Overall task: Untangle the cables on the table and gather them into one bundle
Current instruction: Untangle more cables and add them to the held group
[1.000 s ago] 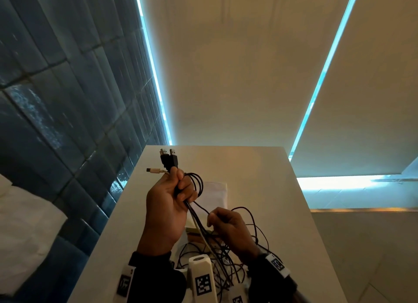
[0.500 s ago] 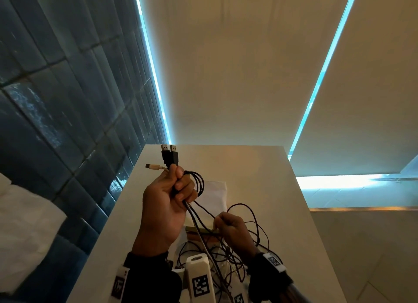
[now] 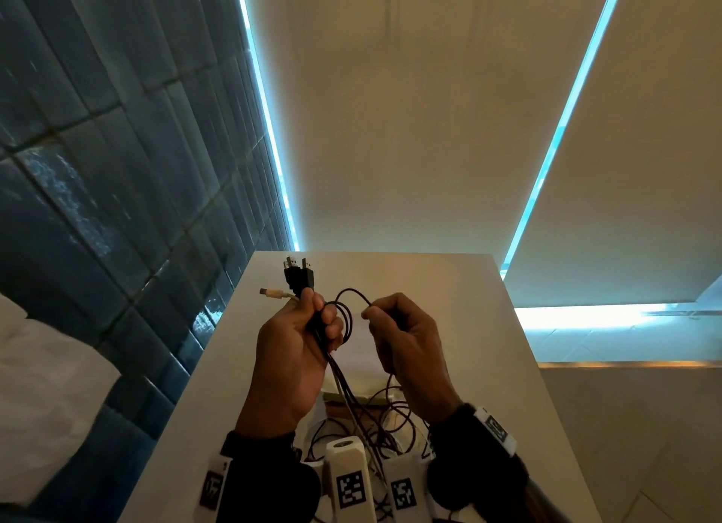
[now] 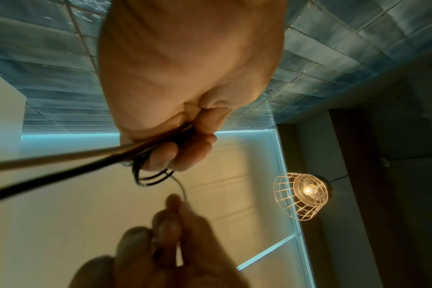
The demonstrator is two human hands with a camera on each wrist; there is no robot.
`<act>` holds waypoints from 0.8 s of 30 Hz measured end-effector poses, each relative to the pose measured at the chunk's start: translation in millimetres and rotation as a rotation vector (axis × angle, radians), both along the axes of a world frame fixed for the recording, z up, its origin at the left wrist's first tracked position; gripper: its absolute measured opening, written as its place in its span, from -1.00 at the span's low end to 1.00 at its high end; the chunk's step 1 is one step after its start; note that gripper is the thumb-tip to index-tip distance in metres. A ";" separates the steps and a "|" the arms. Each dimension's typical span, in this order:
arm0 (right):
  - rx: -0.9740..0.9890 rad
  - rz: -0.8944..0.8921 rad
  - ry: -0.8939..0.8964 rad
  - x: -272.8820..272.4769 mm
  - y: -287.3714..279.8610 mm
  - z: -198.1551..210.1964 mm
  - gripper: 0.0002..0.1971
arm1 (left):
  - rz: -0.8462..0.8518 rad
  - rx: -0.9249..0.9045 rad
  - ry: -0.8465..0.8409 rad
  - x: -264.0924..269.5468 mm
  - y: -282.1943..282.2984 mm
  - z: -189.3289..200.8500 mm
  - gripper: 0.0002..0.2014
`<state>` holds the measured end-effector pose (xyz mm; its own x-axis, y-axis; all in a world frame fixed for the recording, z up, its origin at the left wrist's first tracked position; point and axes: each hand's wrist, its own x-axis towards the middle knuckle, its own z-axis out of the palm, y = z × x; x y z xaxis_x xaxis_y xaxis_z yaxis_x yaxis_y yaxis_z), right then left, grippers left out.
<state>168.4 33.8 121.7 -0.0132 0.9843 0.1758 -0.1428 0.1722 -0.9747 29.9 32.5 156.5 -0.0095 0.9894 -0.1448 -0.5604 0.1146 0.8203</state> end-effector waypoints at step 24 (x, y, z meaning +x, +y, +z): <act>-0.053 0.273 -0.184 -0.1 -11.6 -47.5 -0.77 | 0.009 0.052 -0.016 7.1 1.7 -11.8 -0.70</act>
<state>168.2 22.2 74.1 -0.3047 0.9477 0.0949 0.0028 0.1005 -0.9949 37.0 34.3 144.7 -0.0163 0.9955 -0.0936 -0.5741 0.0673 0.8160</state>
